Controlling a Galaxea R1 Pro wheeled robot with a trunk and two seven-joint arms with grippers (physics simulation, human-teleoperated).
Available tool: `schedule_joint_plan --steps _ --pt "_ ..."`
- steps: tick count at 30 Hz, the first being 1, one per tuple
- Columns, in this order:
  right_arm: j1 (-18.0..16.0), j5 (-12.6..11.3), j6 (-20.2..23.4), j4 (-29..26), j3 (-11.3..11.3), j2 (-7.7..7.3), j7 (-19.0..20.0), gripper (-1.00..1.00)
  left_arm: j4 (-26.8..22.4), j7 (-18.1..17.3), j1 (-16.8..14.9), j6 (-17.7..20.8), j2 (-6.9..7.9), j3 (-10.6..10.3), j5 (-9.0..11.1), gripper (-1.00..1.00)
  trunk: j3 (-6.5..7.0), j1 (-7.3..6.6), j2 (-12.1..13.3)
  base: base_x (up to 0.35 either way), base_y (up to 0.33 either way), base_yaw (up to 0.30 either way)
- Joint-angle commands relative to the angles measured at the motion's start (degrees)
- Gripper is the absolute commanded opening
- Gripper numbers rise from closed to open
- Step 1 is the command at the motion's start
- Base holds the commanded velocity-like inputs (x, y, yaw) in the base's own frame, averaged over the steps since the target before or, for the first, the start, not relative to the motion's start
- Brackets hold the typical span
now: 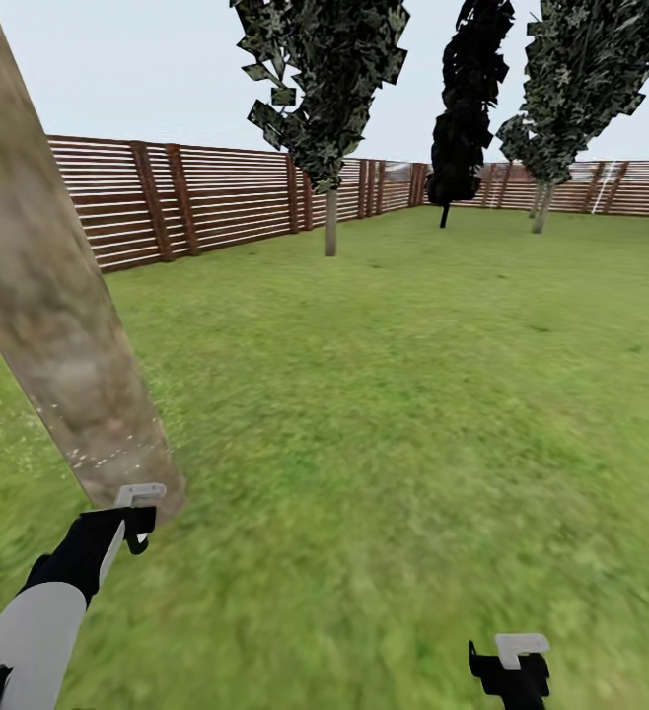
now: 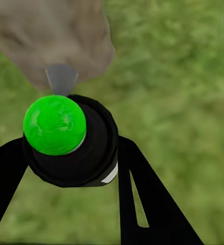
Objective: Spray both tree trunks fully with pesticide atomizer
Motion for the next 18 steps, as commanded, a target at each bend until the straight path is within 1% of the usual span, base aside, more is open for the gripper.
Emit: schedule_joint_plan --steps 1,11,13,15,16,18 --pt "0.0 0.6 -0.2 0.0 -0.4 0.01 -0.1 1.00 -0.1 -0.5 -0.1 0.2 -0.02 0.4 -0.6 -1.00 -0.05 0.01 0.0 0.180 -0.240 0.271" --pt "0.0 0.6 -0.2 0.1 -0.4 0.01 -0.1 1.00 -0.2 -0.5 -0.1 0.3 0.11 0.4 -0.7 -1.00 -0.05 0.01 0.0 0.228 -0.204 0.277" --pt "0.0 0.6 -0.2 0.0 -0.4 0.01 -0.1 1.00 -0.1 -0.5 -0.1 0.3 0.19 0.5 -0.7 -1.00 -0.05 0.01 0.0 0.079 -0.139 0.277" --pt "0.0 0.6 -0.1 0.0 -0.4 0.01 -0.1 1.00 -0.1 -0.4 -0.1 0.3 0.13 2.4 -0.6 -1.00 -0.05 0.01 0.0 0.012 -0.025 0.277" --pt "0.0 0.6 -0.1 0.0 -0.4 0.01 -0.1 1.00 -0.1 -0.4 -0.1 0.3 0.03 2.9 -0.6 -1.00 -0.05 0.01 0.0 0.003 -0.007 0.277" --pt "0.0 0.6 -0.1 0.0 -0.4 0.00 -0.1 1.00 -0.2 -0.4 -0.8 0.4 -0.41 3.1 -0.6 -1.00 -0.05 0.01 0.0 0.001 -0.002 0.277"
